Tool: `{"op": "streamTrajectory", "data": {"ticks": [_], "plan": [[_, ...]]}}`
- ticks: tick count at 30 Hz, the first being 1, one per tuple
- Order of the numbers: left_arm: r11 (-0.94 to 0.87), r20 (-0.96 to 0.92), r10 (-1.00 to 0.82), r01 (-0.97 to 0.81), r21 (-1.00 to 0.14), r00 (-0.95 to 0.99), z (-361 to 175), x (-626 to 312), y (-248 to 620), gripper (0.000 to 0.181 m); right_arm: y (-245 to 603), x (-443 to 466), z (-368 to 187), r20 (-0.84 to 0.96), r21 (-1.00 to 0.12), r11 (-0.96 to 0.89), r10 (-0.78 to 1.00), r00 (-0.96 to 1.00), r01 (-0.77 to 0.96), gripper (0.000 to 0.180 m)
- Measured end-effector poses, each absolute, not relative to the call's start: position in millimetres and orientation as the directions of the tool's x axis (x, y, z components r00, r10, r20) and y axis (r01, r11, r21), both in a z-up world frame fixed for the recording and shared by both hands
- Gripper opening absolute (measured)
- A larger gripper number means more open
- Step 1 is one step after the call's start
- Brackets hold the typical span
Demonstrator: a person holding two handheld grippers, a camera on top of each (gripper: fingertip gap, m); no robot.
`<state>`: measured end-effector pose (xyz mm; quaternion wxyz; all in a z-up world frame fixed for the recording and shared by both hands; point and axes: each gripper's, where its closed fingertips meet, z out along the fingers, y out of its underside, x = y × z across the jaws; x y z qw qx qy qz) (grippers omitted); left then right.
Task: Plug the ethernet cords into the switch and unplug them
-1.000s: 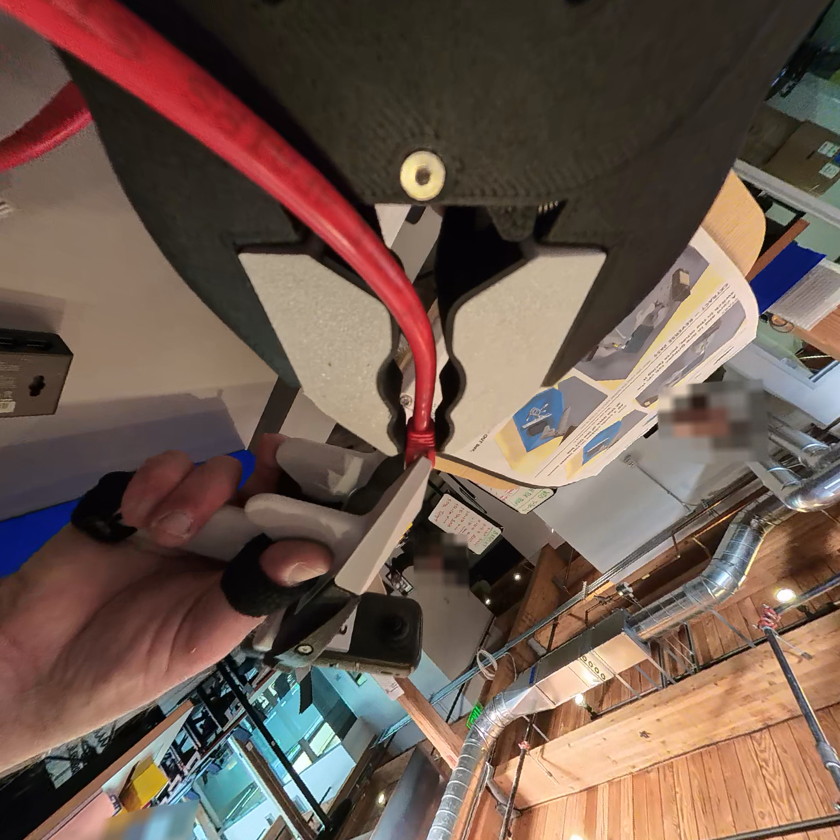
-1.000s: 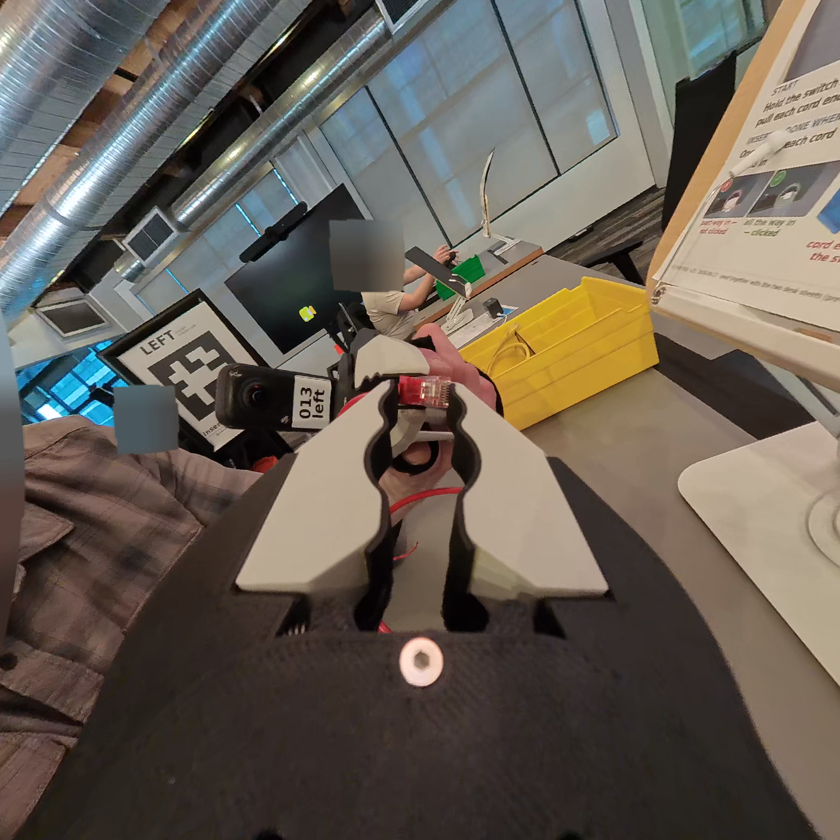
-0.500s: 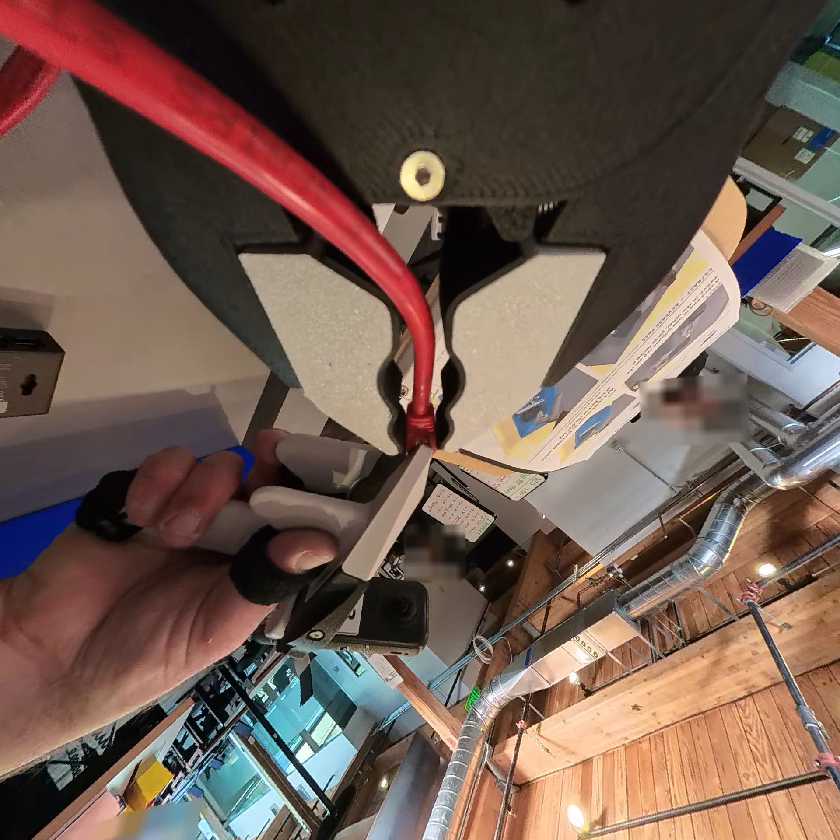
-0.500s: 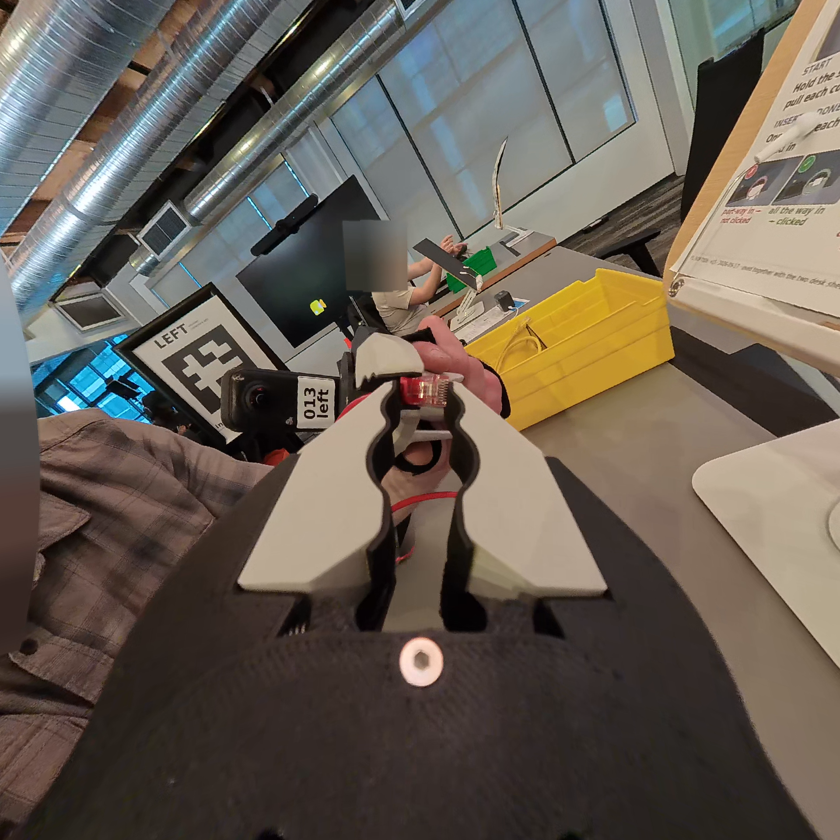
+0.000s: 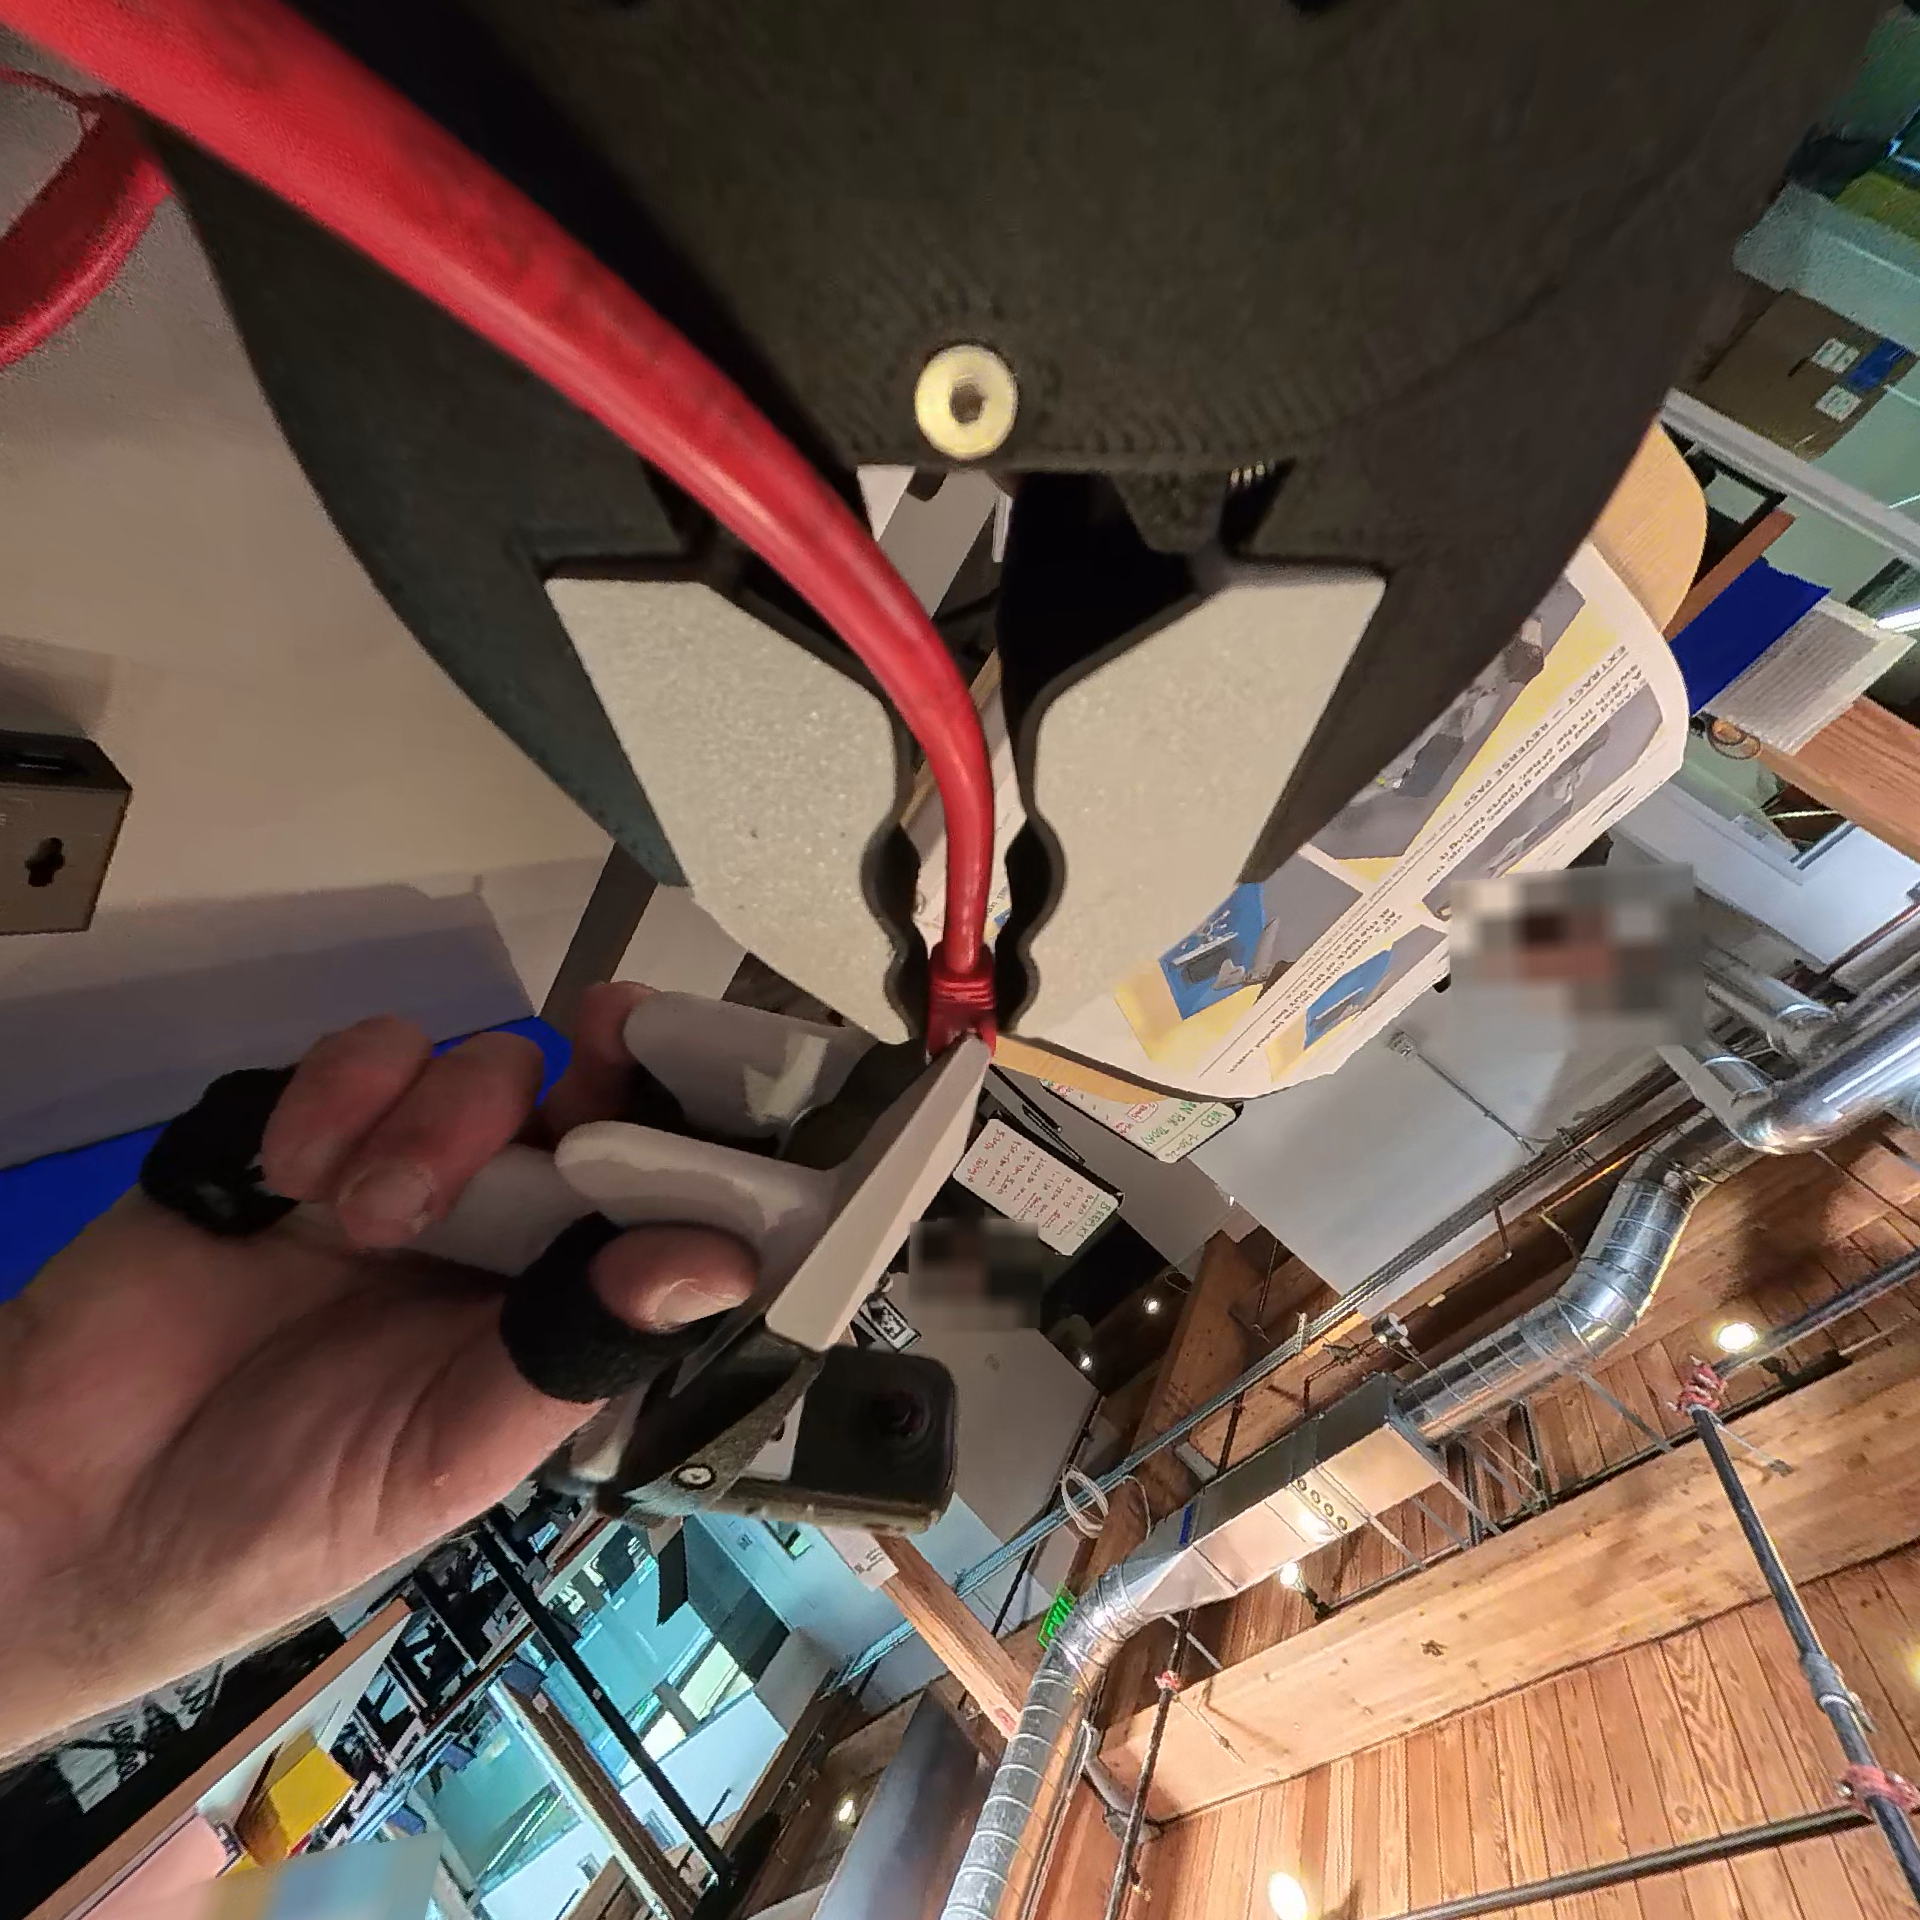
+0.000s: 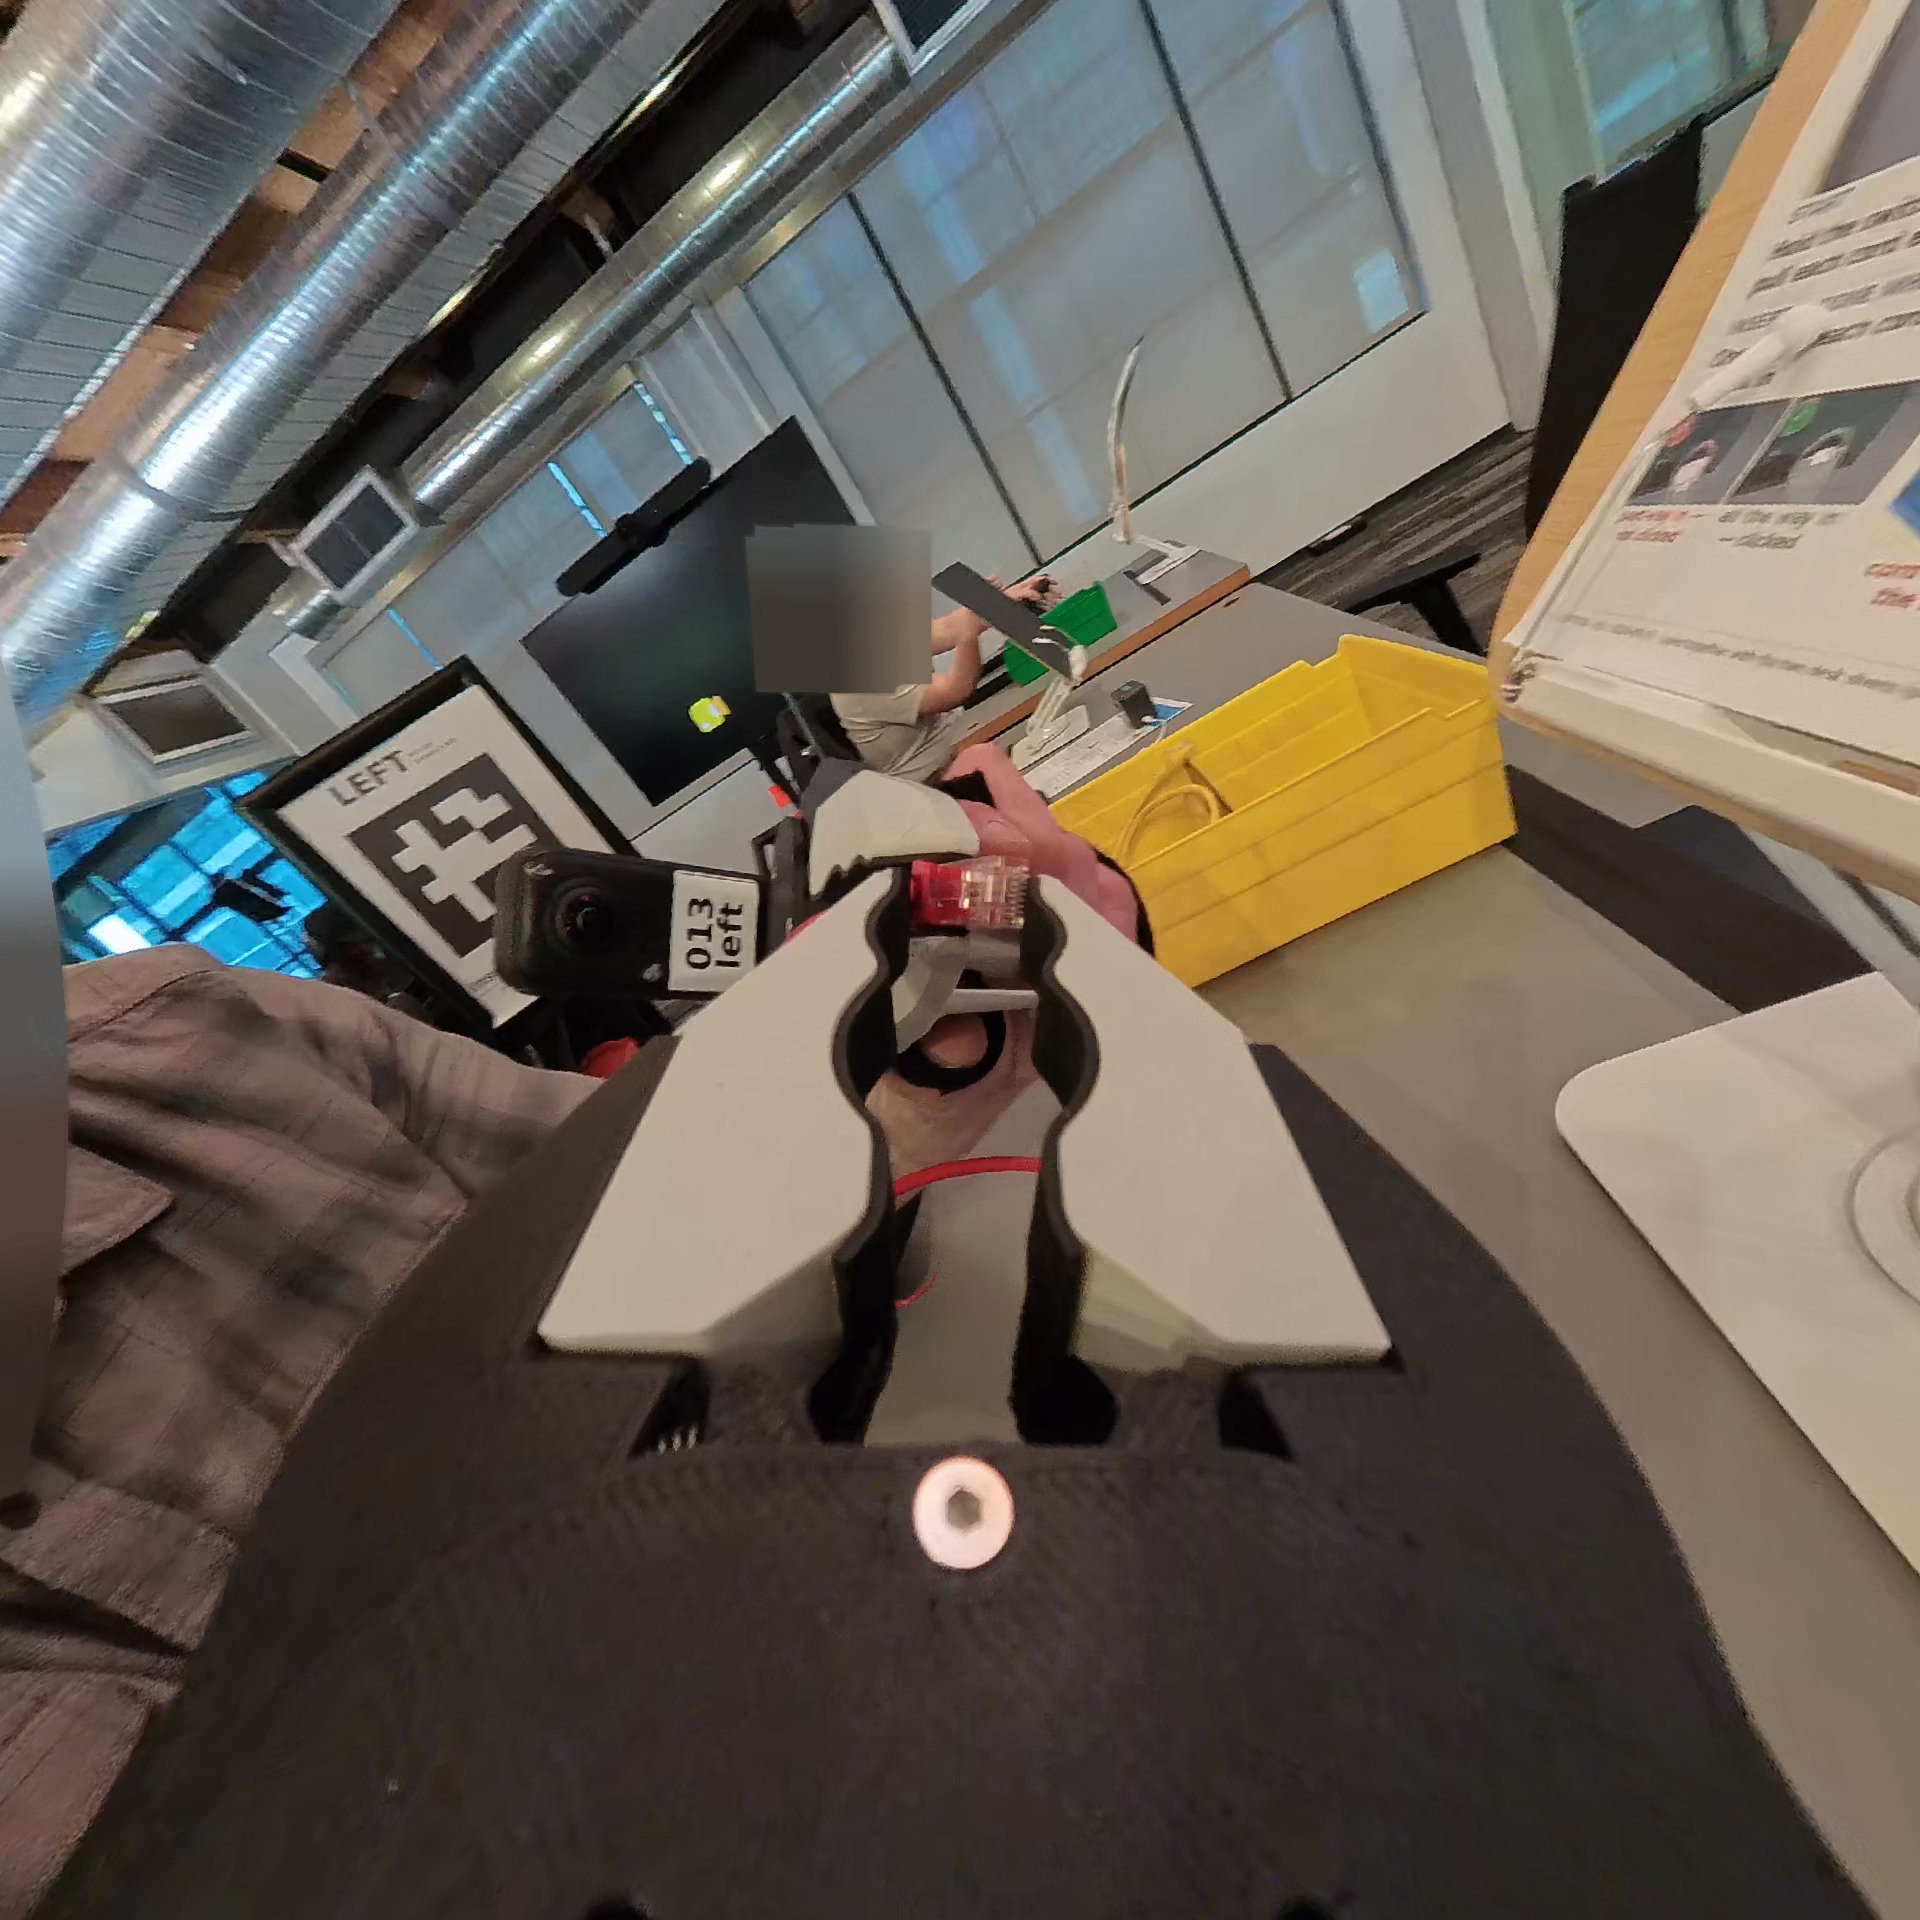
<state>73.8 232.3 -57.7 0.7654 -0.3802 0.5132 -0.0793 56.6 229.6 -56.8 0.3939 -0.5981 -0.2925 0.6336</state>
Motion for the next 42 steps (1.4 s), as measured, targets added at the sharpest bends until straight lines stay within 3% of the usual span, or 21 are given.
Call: {"op": "streamTrajectory", "data": {"ticks": [3,11,23,28,37,42], "plan": [[0.664,-0.677,-0.555,-0.233,-0.711,0.483,-55,68,237,0.012,236,59,-55,-0.522,-0.845,-0.506,0.850,0.070,-0.172,0.043],[0.549,-0.479,-0.671,-0.055,-0.834,0.566,-35,36,255,0.013,249,72,-53,-0.422,-0.906,-0.396,0.874,0.240,-0.148,0.045],[0.620,-0.637,-0.429,-0.304,-0.723,0.640,-44,29,274,0.013,258,93,-38,-0.104,-0.982,-0.176,0.815,0.570,0.072,0.048],[0.481,-0.579,-0.422,-0.369,-0.795,0.698,-62,24,298,0.012,249,96,-55,0.048,-0.949,-0.163,0.770,0.637,0.268,0.046],[0.415,-0.504,-0.528,-0.311,-0.855,0.684,-80,32,302,0.012,212,124,-90,0.136,-0.908,-0.183,0.721,0.679,0.376,0.040],[0.418,-0.491,-0.565,-0.283,-0.863,0.663,-78,37,297,0.012,181,152,-133,0.211,-0.828,-0.211,0.742,0.636,0.520,0.058]]}}
